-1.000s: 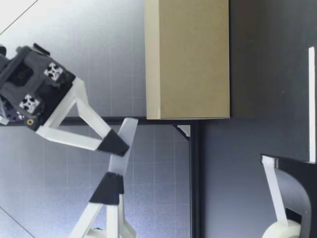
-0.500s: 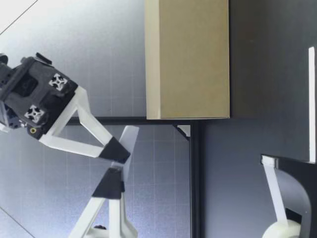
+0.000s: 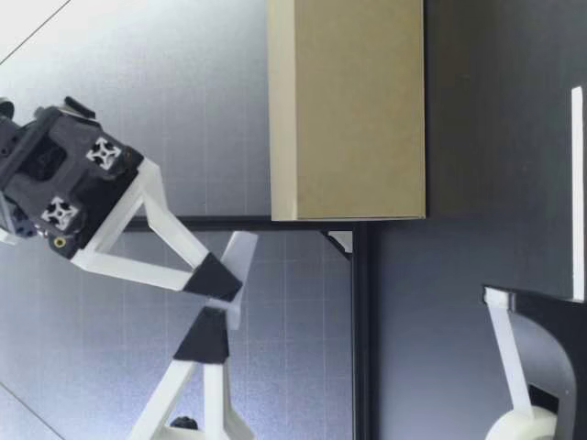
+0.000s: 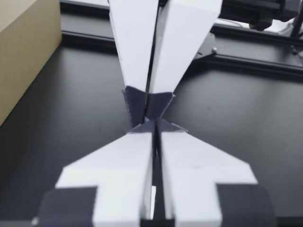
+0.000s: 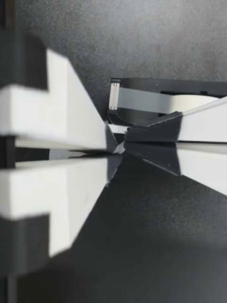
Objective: Cut a small piece of tape from the tape dispenser then place it on the cardboard box's edge.
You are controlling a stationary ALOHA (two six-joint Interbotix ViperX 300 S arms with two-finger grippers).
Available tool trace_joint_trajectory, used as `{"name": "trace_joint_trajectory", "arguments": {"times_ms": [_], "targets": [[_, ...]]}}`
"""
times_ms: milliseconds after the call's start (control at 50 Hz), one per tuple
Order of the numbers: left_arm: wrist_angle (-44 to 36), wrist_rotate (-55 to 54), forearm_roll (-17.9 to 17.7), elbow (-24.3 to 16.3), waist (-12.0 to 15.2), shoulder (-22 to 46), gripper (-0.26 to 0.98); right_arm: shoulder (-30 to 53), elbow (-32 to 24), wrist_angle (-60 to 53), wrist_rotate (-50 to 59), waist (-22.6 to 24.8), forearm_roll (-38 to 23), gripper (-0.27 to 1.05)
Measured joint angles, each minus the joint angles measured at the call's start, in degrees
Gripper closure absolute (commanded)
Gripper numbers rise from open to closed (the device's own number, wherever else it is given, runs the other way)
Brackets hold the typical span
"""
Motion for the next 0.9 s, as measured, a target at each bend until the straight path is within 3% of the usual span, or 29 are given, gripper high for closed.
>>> {"name": "trace_joint_trajectory", "arguments": {"times_ms": [140, 400, 640, 700, 900], "targets": [[0.00, 0.00, 0.00, 0.09, 0.00, 0.00, 0.83, -0.09, 0.09, -0.09, 0.62, 0.00, 0.00, 0.32], [0.00, 0.09, 0.00, 0.00, -0.09, 0.00, 0.83, 0.00, 1.49, -0.44, 0.88, -0.35, 0.00, 0.33], [-0.53, 0.44, -0.70, -0.26, 0.26, 1.58, 0.83, -3.96, 8.26, -2.90, 1.67, -4.13, 0.00, 0.33], [-1.93, 0.09, -3.08, -0.79, 1.23, 2.90, 0.83, -6.86, 11.16, -4.92, 2.64, -5.27, 0.00, 0.33], [-12.04, -1.05, -16.26, -5.01, 4.22, 9.67, 0.83, -17.14, 22.68, -15.73, 5.27, -9.93, -0.09, 0.34]]}}
